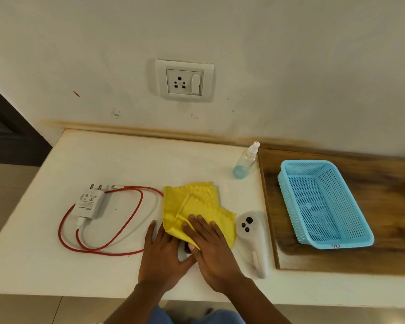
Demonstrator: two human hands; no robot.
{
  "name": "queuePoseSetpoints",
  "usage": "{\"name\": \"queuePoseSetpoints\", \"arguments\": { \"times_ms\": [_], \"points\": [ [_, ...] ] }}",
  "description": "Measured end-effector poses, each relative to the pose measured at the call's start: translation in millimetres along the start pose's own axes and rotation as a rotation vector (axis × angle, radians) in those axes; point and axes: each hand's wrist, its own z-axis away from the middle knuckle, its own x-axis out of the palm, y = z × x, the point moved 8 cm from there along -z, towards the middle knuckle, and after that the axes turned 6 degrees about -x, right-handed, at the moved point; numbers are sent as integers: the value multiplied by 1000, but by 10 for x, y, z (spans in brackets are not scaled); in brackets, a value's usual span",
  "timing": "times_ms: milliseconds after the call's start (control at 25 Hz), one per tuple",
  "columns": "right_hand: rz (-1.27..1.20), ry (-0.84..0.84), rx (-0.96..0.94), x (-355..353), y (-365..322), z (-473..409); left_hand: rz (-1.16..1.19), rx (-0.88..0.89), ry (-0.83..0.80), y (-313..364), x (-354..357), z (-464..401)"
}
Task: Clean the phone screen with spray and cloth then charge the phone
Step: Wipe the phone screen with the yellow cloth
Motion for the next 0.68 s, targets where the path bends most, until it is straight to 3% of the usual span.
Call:
{"name": "queuePoseSetpoints", "arguments": {
  "times_ms": [400, 520, 640, 680],
  "points": [
    [-89, 42, 50, 51, -91, 171, 34, 31, 23, 48, -83, -4],
    [-109, 25, 50, 84, -132, 247, 75, 9, -135, -18, 38, 74],
    [-91, 67, 20, 39, -182, 327, 54, -232, -15, -240, -38, 94],
    [-110, 80, 11, 37, -199, 366, 120, -225, -40, -221, -68, 90]
  ]
}}
